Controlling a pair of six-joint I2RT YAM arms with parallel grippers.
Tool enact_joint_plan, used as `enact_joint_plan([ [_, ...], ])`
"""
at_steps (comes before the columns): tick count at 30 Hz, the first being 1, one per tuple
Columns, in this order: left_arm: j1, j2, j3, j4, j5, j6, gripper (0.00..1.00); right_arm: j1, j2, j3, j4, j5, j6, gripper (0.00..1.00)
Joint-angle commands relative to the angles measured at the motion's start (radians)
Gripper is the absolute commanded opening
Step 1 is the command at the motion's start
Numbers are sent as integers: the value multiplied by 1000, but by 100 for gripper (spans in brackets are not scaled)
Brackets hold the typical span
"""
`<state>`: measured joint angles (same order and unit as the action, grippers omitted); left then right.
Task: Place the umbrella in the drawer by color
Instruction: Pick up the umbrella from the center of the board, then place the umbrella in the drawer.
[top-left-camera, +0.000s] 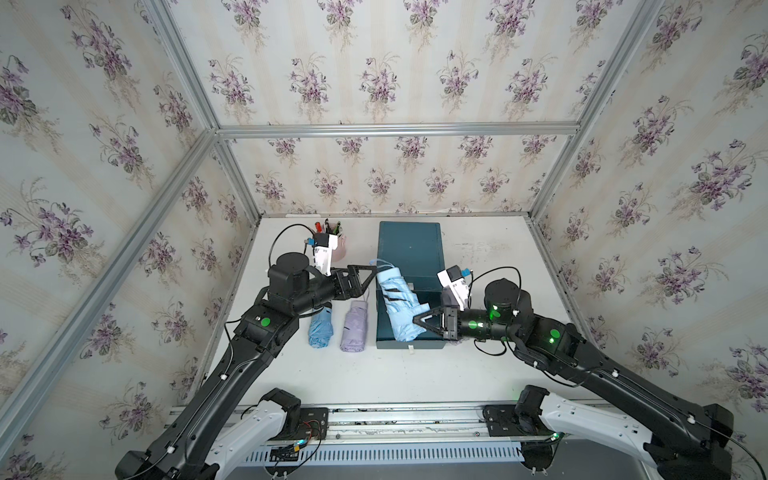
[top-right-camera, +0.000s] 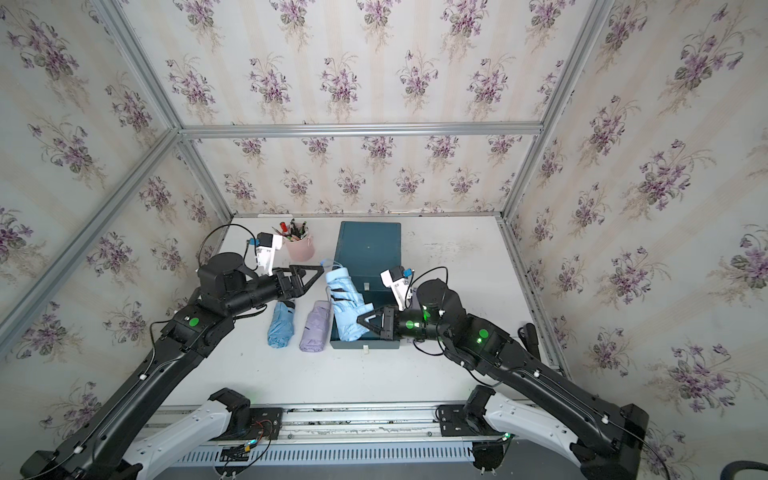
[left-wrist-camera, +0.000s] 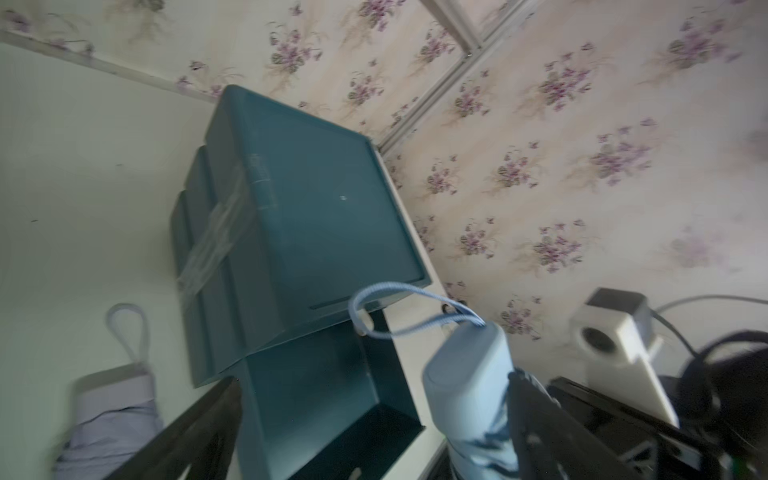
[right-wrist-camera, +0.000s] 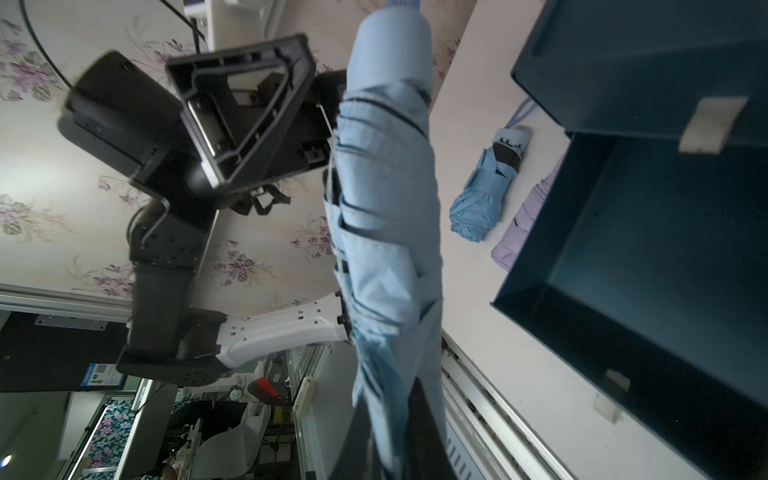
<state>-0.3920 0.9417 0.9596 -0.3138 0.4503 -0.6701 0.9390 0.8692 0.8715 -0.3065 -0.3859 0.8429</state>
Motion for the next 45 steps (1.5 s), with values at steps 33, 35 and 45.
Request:
enact_joint_plan([
  [33,-31,325,41,-72,49,168,89,-88,245,-74,113,-35,472,0],
  [35,-34,325,35,-70,53,168,88,-92,259,-69,126,-29,471,0],
  [45,-46,312,4,-63,73,170,87,-105,329,-83,171,18,447,0],
])
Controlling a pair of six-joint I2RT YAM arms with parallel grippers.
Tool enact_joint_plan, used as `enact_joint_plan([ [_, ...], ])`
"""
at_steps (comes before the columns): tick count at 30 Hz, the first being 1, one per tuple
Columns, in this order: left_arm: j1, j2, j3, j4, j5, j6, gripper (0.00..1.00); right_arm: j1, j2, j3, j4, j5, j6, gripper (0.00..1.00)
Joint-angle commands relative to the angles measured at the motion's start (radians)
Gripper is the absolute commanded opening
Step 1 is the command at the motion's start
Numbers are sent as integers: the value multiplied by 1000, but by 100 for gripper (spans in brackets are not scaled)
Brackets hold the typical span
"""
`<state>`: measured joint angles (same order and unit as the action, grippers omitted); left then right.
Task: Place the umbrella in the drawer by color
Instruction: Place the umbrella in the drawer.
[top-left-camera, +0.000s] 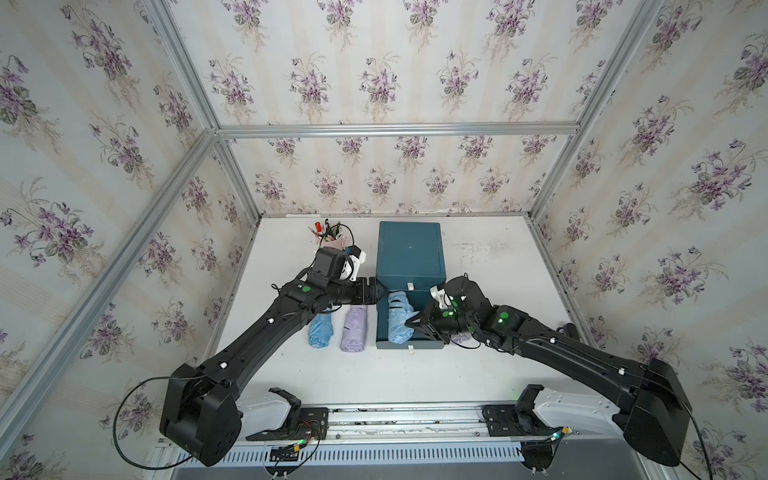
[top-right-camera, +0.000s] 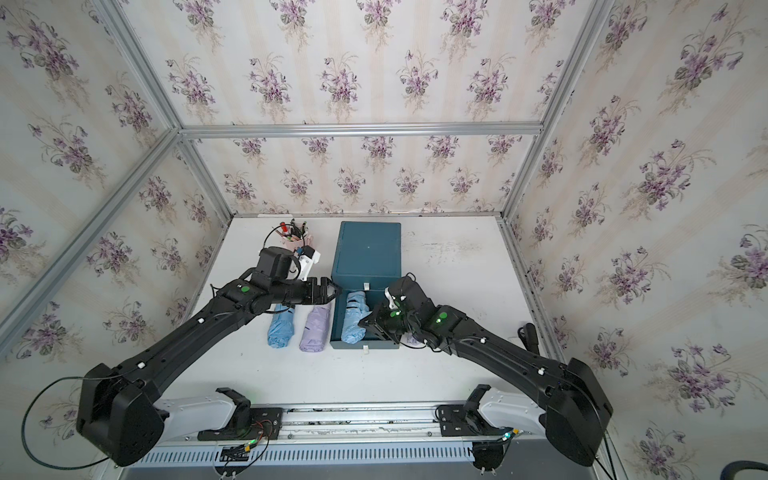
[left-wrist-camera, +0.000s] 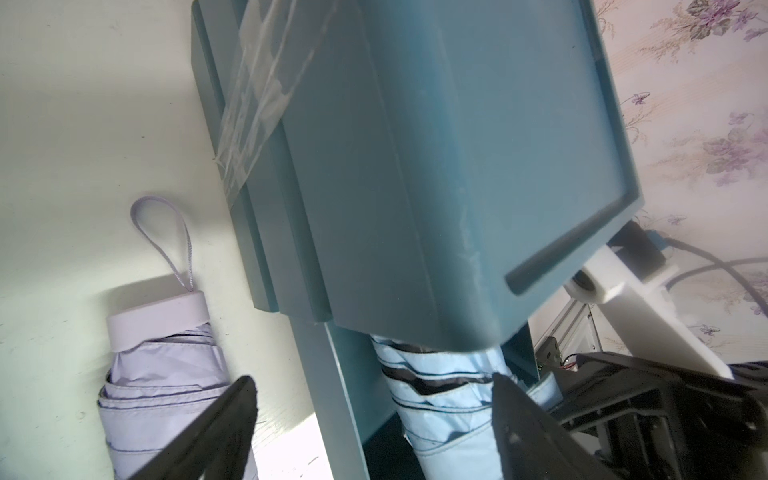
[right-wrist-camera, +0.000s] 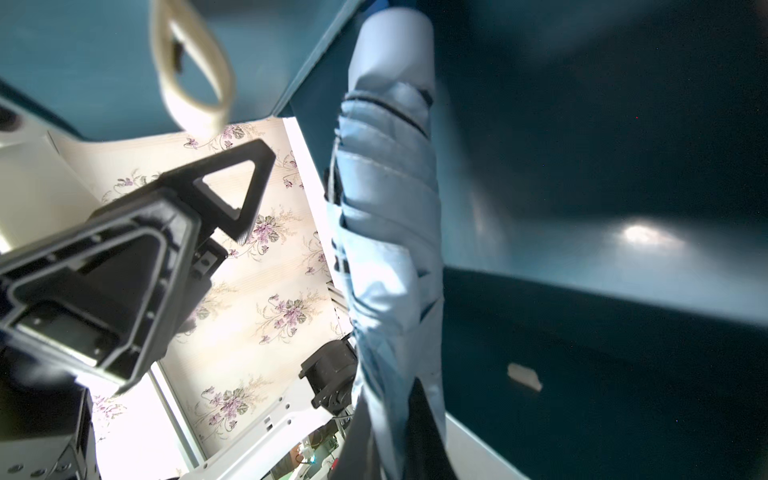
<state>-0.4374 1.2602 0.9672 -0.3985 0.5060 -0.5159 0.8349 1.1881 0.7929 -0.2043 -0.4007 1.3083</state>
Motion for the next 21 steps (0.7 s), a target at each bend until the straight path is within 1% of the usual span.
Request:
enact_joint_plan([
  [1,-3,-7,-8,27,21,13,87,0,17,-6,79,42,-21,0],
  [11,-29,-15,-47,63,41,-4,86,3,123,36,127,87,-80,0],
  [14,-35,-23,-50,62,44,-5,86,10,153,32,159,80,-88,0],
  [18,-38,-44,-57,53,44,-10,85,30,186,59,111,99,-133,0],
  [19,-38,-51,-56,48,37,-14,86,33,192,67,86,110,-147,5],
  [21,-38,-70,-53,29,17,-18,86,35,193,73,57,129,-168,20],
])
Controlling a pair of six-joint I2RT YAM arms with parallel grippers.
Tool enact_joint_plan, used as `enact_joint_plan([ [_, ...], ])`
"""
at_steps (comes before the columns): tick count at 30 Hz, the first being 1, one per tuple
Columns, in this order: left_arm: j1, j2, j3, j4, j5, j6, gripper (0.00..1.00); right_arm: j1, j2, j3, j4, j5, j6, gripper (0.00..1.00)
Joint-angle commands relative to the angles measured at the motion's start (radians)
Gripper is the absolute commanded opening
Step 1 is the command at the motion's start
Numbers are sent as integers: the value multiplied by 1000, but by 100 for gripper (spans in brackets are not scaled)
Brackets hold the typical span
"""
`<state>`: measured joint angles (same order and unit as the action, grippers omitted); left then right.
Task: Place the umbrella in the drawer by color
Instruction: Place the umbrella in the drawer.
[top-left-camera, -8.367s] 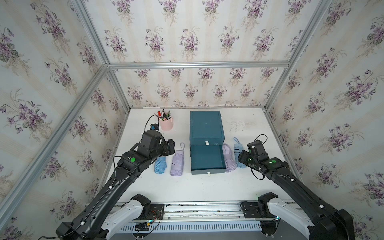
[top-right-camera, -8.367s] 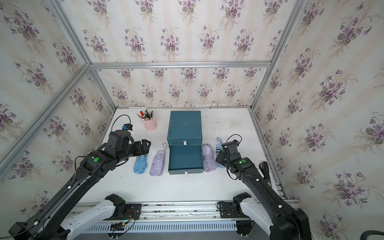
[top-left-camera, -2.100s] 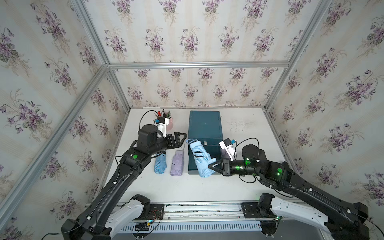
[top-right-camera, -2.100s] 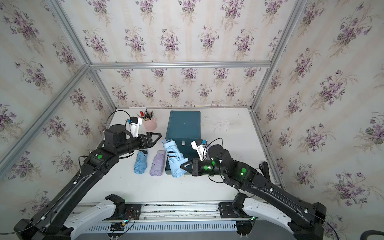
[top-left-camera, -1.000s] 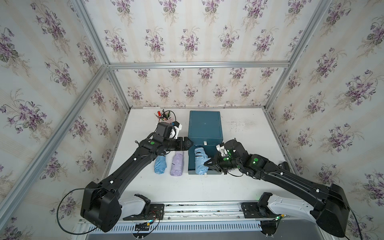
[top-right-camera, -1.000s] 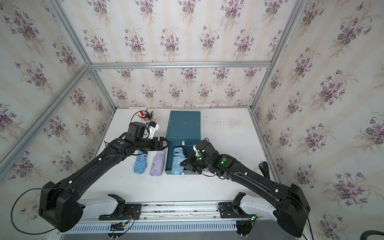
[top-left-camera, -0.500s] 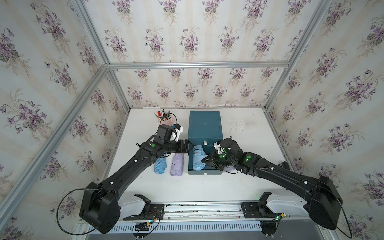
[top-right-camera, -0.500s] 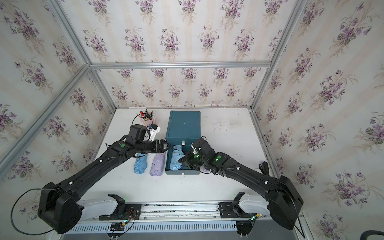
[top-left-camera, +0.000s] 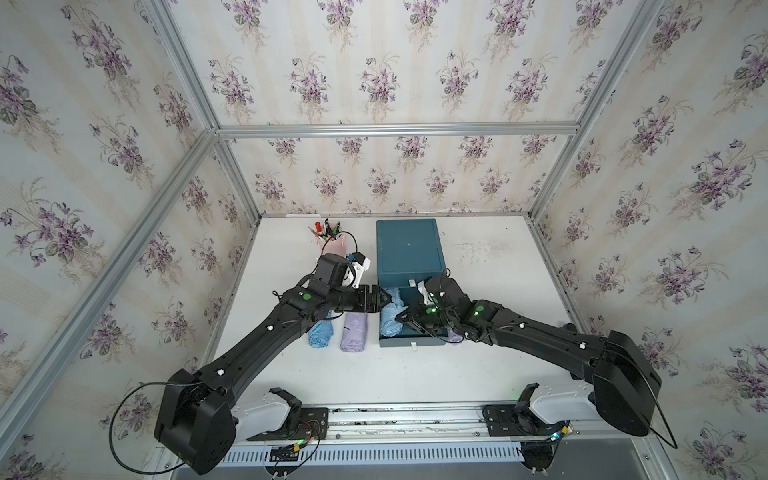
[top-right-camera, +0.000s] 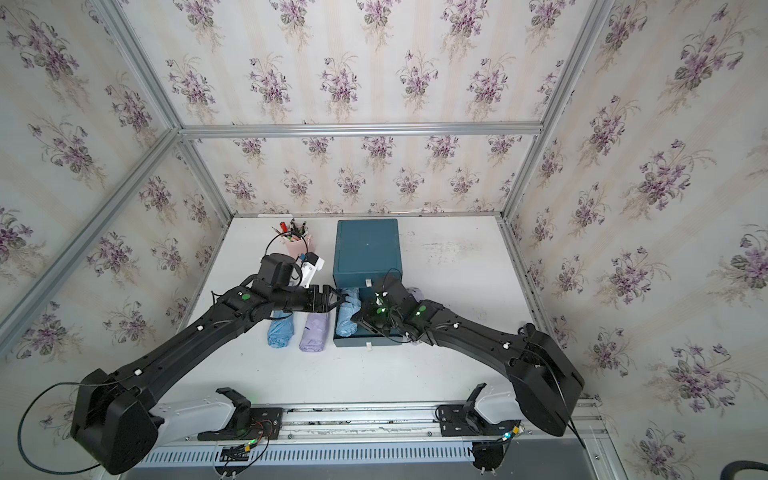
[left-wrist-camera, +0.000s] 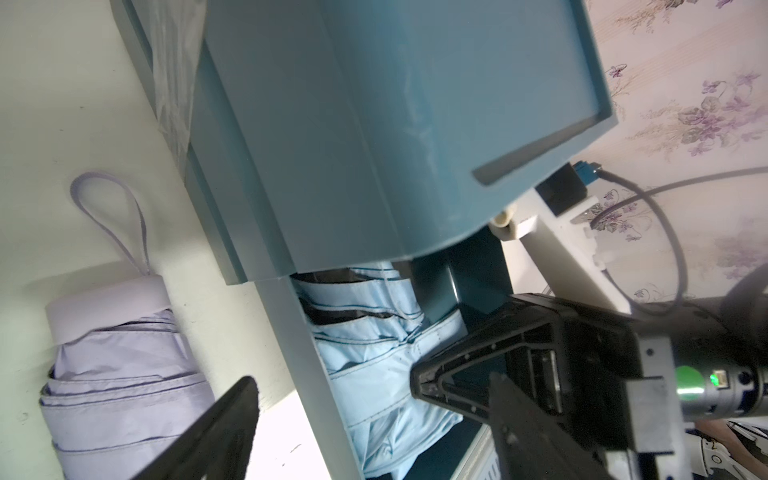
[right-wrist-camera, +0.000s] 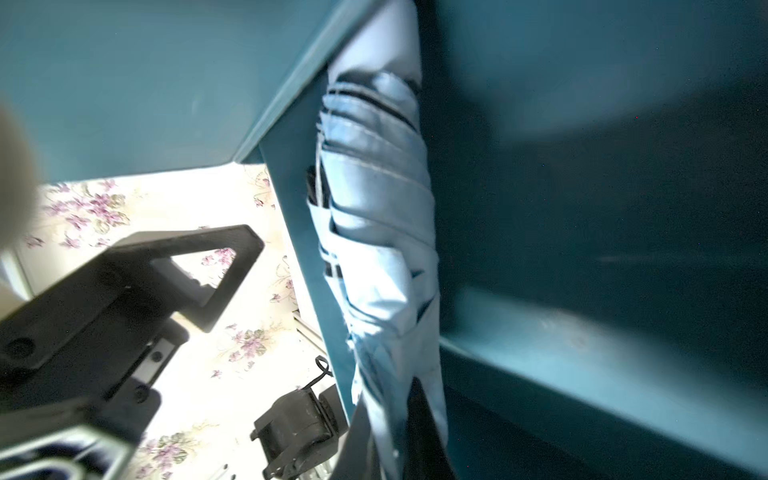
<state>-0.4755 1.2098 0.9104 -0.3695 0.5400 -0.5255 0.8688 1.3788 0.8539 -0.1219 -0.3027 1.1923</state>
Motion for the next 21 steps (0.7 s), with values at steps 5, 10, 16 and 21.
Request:
enact_joint_plan([
  [5,2,-73,54,-119,-129,-15,87,1,-17,29,-111,100,-92,54],
  [10,37,-111,113,-294,-316,-60,89,1,-54,71,-211,183,-172,60],
  [16,203,-179,10,-397,-397,-133,90,1,-164,103,-302,301,-272,60],
  [21,346,-178,-132,-391,-363,-144,90,0,-312,57,-249,353,-324,61],
])
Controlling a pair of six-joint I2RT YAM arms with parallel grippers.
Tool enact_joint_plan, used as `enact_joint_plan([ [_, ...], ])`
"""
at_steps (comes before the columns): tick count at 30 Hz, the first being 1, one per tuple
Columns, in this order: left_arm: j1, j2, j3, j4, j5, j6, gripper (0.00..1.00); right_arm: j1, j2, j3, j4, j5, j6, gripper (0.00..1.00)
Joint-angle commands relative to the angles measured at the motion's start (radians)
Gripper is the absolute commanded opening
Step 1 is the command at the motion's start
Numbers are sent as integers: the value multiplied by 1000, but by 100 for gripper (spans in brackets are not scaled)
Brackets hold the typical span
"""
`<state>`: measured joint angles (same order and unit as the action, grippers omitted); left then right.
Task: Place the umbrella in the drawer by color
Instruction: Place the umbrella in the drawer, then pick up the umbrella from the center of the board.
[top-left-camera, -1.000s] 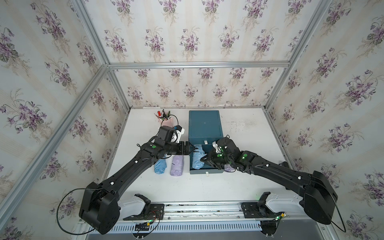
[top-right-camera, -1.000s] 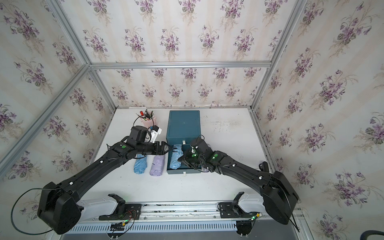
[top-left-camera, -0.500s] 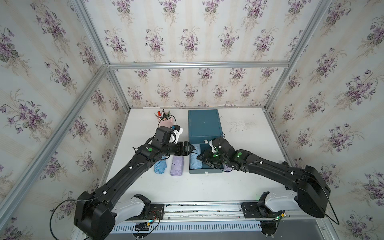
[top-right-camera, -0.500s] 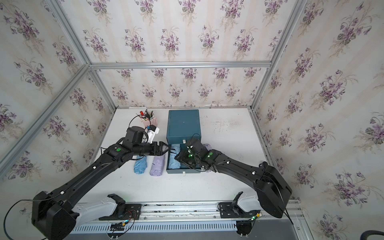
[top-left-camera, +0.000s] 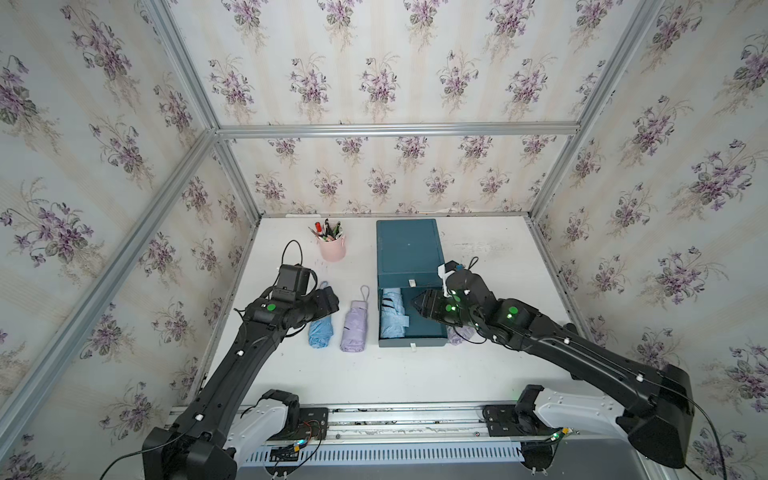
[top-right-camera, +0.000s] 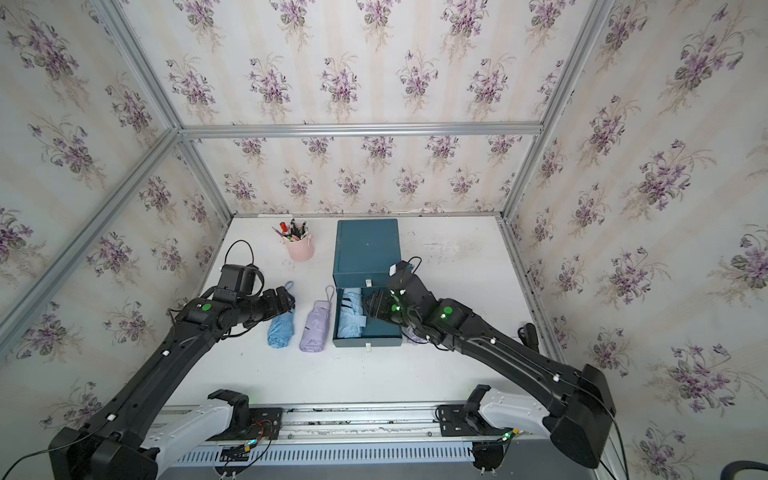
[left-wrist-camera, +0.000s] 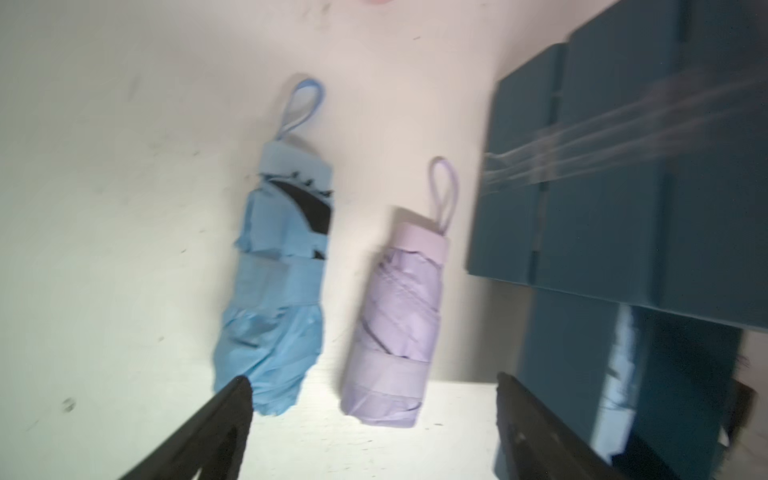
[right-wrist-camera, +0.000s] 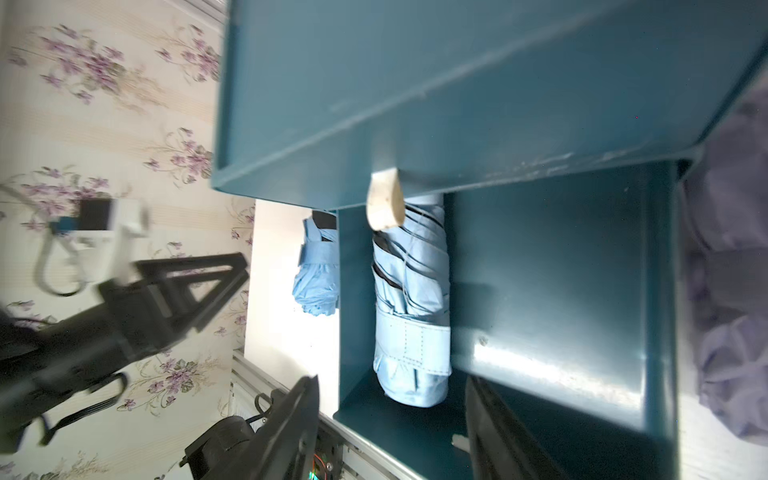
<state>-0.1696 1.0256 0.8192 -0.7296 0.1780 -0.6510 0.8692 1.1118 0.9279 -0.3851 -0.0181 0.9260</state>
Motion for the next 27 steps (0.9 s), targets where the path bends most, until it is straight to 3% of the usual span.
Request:
enact_joint_plan([
  [1,64,16,-66,-18,22,-20,89,0,-66,-23,22,77,-59,61],
  [6,96,75,-136,75,72,-35,86,1,-112,-56,58,73,-75,61],
  [12,96,155,-108,121,70,-20,82,1,-112,-83,91,51,-75,60],
  [20,96,254,-94,235,249,-57,77,1,-97,-90,104,37,-79,60],
  [27,110,291,-18,172,97,-56,68,1,-77,-77,103,27,-90,55],
])
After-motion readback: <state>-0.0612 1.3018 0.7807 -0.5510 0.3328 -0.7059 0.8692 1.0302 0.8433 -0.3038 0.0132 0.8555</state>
